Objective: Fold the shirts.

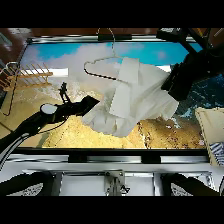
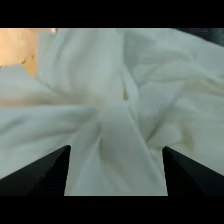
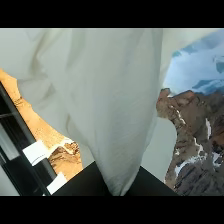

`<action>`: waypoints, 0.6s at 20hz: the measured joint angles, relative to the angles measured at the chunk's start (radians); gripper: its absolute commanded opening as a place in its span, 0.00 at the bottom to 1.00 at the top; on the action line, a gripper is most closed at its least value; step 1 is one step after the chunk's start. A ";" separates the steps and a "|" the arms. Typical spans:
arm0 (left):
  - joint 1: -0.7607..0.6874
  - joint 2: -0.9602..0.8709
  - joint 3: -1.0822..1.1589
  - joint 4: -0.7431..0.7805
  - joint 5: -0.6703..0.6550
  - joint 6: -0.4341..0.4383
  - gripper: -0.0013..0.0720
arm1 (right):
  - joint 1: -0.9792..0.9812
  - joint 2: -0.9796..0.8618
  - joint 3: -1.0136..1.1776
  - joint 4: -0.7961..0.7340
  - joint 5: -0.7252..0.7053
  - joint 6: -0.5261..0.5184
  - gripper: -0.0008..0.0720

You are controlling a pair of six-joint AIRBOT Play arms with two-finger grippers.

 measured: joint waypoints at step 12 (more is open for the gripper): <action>-0.011 -0.384 0.351 -0.029 -0.142 0.121 0.46 | 0.000 0.000 0.000 0.000 0.000 0.006 0.12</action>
